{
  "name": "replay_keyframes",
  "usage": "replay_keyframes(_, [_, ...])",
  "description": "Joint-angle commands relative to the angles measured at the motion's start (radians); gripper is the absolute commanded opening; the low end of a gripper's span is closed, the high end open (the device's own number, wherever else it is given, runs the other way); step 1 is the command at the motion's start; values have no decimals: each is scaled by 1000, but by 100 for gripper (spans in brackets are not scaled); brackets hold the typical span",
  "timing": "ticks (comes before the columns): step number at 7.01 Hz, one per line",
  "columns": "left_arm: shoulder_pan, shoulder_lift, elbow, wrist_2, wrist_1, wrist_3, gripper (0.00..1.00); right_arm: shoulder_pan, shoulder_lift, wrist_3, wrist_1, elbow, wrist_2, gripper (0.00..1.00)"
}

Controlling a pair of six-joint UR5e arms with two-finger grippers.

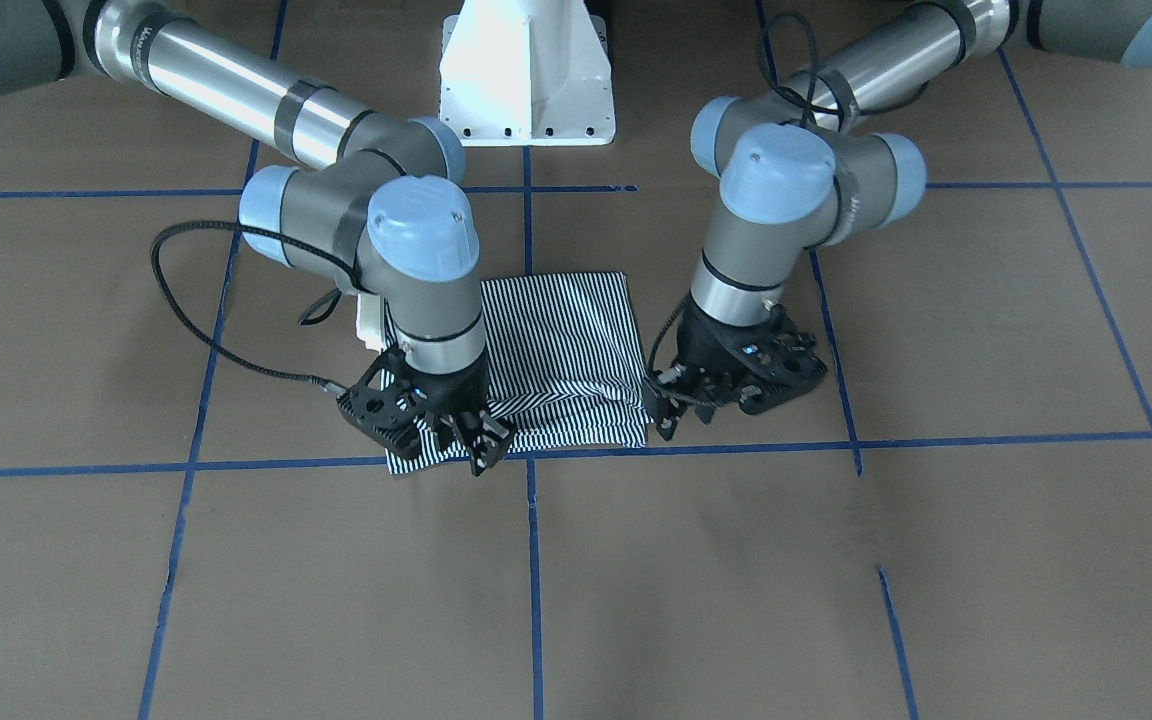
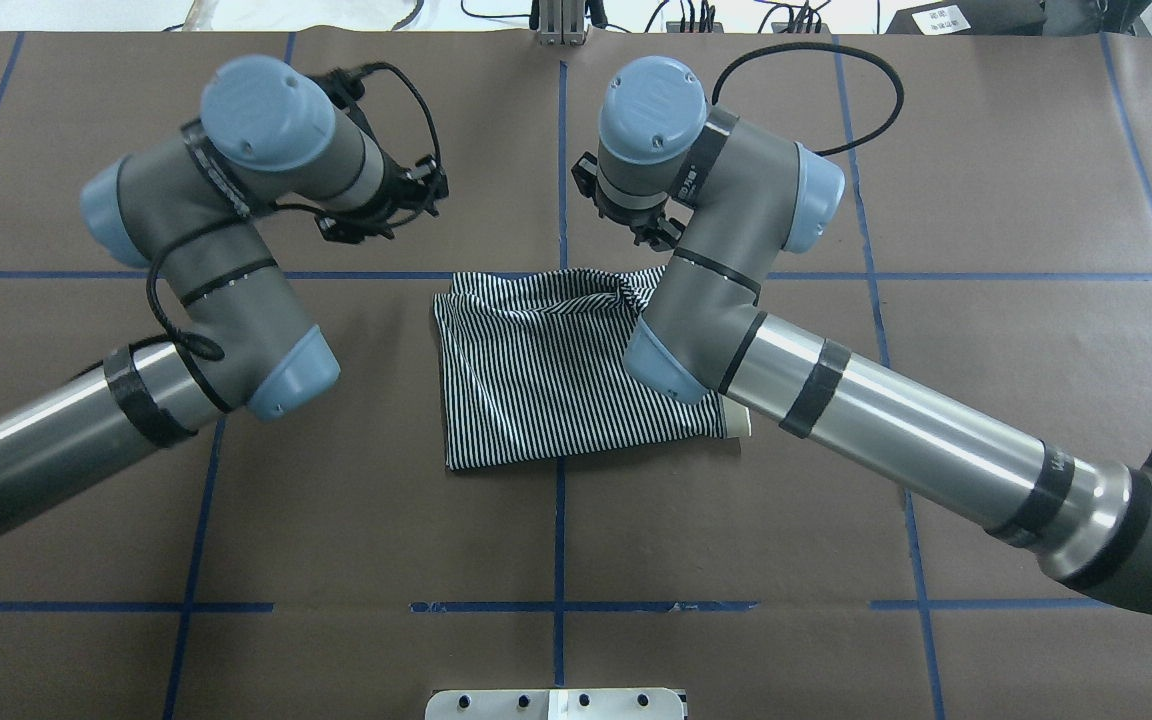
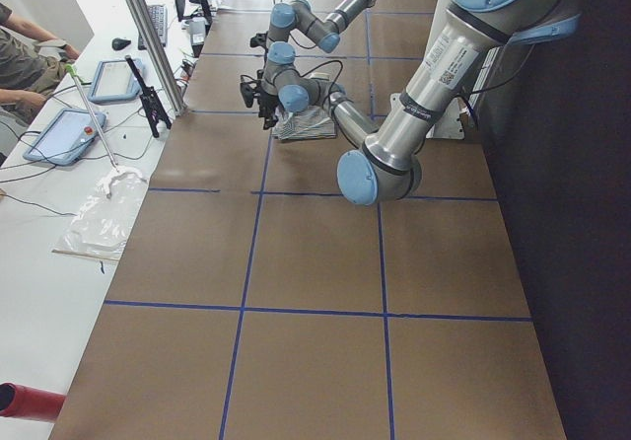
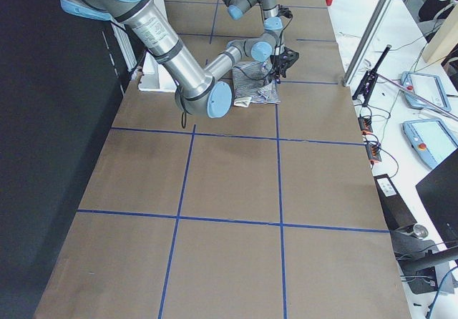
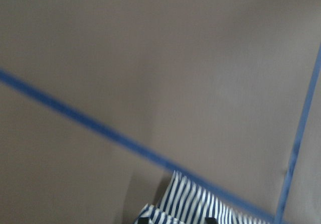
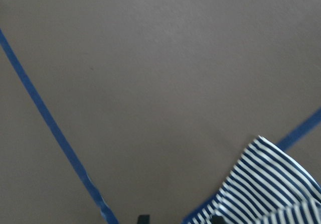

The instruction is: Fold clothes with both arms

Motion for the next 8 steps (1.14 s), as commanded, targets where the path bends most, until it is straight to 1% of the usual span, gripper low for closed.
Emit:
replay_keyframes(1, [-83, -12, 50, -40, -10, 109, 100, 51, 35, -76, 59, -102, 15, 100])
replay_keyframes(2, [-83, -11, 42, -101, -6, 112, 100, 60, 32, -137, 51, -95, 67, 100])
replay_keyframes(3, [-89, -9, 28, -144, -1, 129, 100, 59, 29, -174, 22, -61, 90, 100])
replay_keyframes(5, [-100, 85, -77, -151, 9, 165, 100, 21, -8, -193, -125, 61, 92, 100])
replay_keyframes(6, [-114, 100, -97, -149, 46, 232, 100, -37, -17, -208, -238, 145, 78, 100])
replay_keyframes(7, [-124, 115, -98, -151, 48, 247, 100, -93, -16, -281, -328, 186, 30, 100])
replay_keyframes(8, [-124, 127, -98, -152, 40, 248, 100, -148, -19, -333, -354, 169, -38, 100])
